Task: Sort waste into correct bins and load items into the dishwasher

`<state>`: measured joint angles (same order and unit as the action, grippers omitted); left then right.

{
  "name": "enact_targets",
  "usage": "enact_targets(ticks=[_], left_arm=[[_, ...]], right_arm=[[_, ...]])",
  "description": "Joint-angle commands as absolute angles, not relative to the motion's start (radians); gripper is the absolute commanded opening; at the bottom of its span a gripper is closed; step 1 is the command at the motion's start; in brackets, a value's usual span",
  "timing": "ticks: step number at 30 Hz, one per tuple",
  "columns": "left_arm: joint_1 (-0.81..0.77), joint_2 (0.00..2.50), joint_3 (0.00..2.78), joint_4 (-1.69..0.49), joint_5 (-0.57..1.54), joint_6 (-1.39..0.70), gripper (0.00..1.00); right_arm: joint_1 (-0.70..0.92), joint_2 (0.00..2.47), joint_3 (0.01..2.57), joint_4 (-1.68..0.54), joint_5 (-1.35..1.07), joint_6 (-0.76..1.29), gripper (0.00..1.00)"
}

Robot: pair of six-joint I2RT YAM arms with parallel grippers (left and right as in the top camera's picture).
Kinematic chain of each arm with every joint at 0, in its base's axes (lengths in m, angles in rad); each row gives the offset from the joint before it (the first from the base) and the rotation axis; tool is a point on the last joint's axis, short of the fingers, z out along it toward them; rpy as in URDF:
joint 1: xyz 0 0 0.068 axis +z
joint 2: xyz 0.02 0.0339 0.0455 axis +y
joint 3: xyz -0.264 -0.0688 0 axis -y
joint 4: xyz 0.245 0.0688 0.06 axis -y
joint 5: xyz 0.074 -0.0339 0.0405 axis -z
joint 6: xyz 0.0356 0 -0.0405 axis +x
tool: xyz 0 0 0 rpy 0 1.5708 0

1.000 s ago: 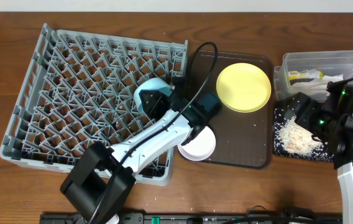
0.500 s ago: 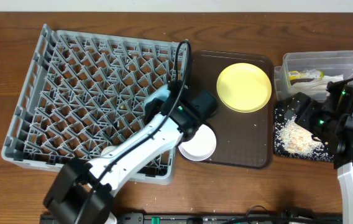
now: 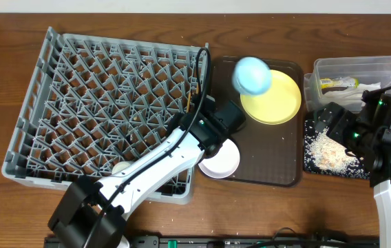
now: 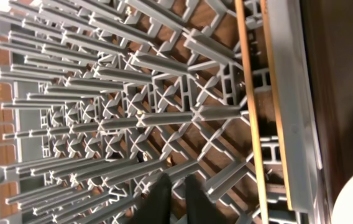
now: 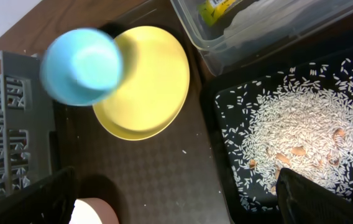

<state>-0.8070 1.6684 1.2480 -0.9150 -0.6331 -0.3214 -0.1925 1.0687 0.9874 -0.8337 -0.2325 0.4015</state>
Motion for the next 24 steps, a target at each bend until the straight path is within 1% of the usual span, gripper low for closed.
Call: enact_targets(ticks=[1, 2, 4, 5, 7, 11, 13, 14, 15, 17, 18, 20, 24], left_arm=[[-0.798, 1.655, 1.282, -0.908, -0.656, -0.37, 0.17], [-0.793, 1.647, 1.291, -0.902, -0.645, -0.371, 0.22], [-0.773, 1.626, 1.305, -0.87, -0.592, -0.371, 0.24], [-0.755, 1.612, 1.308, -0.838, -0.529, -0.367, 0.25], [-0.711, 1.598, 1.308, -0.764, -0.355, -0.325, 0.25], [-0.606, 1.616, 1.306, -0.619, 0.123, -0.129, 0.25], [-0.566, 1.64, 1.306, -0.579, 0.261, -0.061, 0.25], [-0.553, 1.654, 1.306, -0.572, 0.272, -0.037, 0.25], [-0.541, 1.67, 1.306, -0.568, 0.255, -0.014, 0.29], [-0.522, 1.701, 1.306, -0.563, 0.178, -0.011, 0.43], [-0.514, 1.716, 1.306, -0.562, 0.145, -0.011, 0.45], [-0.499, 1.745, 1.306, -0.559, 0.103, -0.011, 0.45], [-0.491, 1.794, 1.306, -0.542, 0.124, -0.007, 0.44]], right_arm=[[-0.199, 1.068, 1.0, -0.834, -0.237, 0.396, 0.99], [-0.199, 1.068, 1.0, -0.834, -0.237, 0.396, 0.99], [-0.199, 1.068, 1.0, -0.834, -0.237, 0.396, 0.99], [-0.199, 1.068, 1.0, -0.834, -0.237, 0.396, 0.99], [-0.199, 1.068, 1.0, -0.834, -0.237, 0.396, 0.99], [-0.199, 1.068, 1.0, -0.834, -0.237, 0.396, 0.99], [-0.199, 1.068, 1.0, -0.834, -0.237, 0.396, 0.99], [-0.199, 1.068, 1.0, -0.834, -0.237, 0.396, 0.99], [-0.199, 1.068, 1.0, -0.834, -0.237, 0.396, 0.99], [-0.199, 1.068, 1.0, -0.834, -0.237, 0.396, 0.99], [-0.199, 1.068, 1.0, -0.834, -0.237, 0.396, 0.99], [-0.199, 1.068, 1.0, -0.834, -0.237, 0.396, 0.99], [-0.199, 1.068, 1.0, -0.834, -0.237, 0.396, 0.99]])
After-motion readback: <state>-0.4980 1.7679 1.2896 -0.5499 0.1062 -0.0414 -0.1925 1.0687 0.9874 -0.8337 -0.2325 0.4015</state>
